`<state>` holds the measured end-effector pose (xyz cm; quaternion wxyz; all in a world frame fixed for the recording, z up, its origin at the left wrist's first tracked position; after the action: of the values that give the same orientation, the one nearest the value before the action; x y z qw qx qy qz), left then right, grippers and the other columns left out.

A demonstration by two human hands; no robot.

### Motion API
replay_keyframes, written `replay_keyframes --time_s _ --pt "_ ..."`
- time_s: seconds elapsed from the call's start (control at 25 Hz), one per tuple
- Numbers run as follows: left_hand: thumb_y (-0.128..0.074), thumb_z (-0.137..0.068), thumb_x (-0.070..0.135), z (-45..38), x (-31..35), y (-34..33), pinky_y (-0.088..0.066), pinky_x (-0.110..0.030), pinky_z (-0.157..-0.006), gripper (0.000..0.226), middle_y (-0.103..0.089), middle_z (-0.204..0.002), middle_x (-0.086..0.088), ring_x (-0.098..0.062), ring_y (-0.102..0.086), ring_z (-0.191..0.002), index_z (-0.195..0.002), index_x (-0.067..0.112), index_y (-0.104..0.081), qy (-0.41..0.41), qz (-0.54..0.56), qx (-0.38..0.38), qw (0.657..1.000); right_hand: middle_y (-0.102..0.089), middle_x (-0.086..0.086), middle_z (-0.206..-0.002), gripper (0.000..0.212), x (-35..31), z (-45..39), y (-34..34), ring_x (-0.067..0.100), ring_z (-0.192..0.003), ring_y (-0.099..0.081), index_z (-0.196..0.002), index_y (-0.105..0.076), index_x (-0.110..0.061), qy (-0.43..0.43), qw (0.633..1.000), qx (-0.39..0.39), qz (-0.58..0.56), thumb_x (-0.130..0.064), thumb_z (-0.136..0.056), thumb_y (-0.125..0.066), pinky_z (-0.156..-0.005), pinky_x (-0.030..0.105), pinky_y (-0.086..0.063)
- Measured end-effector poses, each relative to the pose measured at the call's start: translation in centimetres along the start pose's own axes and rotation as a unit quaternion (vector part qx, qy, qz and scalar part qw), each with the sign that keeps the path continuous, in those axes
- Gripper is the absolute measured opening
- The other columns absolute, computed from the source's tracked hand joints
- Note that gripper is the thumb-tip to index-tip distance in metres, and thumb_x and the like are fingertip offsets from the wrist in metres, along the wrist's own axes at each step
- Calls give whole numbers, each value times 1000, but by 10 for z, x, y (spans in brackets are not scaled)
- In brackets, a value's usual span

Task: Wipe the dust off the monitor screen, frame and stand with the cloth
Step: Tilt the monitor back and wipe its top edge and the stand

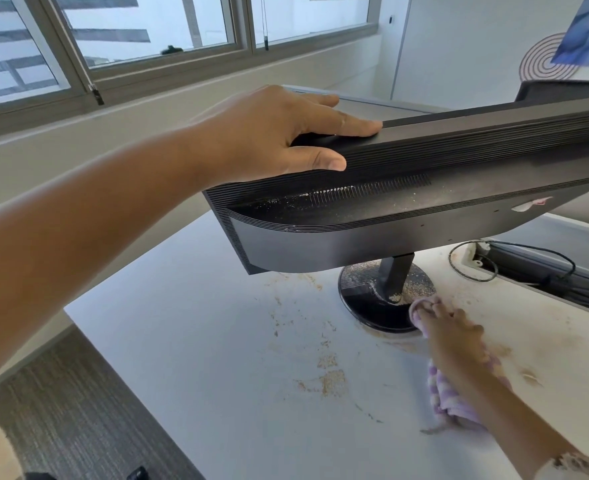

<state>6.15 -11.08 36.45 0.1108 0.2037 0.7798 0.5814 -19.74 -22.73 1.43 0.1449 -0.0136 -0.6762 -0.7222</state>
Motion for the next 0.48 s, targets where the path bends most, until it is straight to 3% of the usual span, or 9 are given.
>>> replay_keyframes --time_s 0.16,0.24,0.36,0.48 --pt "-39 -81 62 -2 -2 1 -34 -44 -106 47 -45 -141 2 -1 -24 -137 -125 60 -26 2 -5 8 1000 -37 -6 -138 43 35 -9 32 23 -109 -45 -124 -44 -40 -49 998 46 -1 -23 -85 -54 -76 34 -42" --pt "-40 -81 61 -1 -3 0 -34 -41 -106 48 -46 -141 2 4 -23 -133 -127 59 -29 3 -4 13 1000 -38 -6 -138 44 11 -3 43 24 -109 -46 -123 -44 -43 8 995 97 0 -21 -86 -49 -72 34 -40" --pt "-41 -81 58 -1 0 4 -34 -39 -105 50 -49 -138 5 3 -21 -133 -130 52 -35 4 -4 18 1000 -40 -3 -139 45 -48 12 32 29 -117 -46 -130 -45 -39 120 987 103 7 -22 -89 -51 -77 34 -44" --pt "-44 -80 56 1 1 2 -30 -37 -108 48 -45 -141 1 -3 -22 -137 -126 55 -30 12 6 11 1000 -50 -3 -134 40 -57 19 23 30 -124 -44 -130 -52 -34 135 986 95 -18 -23 -91 -54 -83 38 -48"
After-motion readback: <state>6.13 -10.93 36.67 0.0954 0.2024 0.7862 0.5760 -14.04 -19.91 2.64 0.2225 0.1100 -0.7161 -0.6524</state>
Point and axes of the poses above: each hand's wrist, its own z-axis away from the middle knuckle, its own y-axis out of the back of the hand, x = y × z, the point moved 4 cm from there along -z, towards the middle knuckle
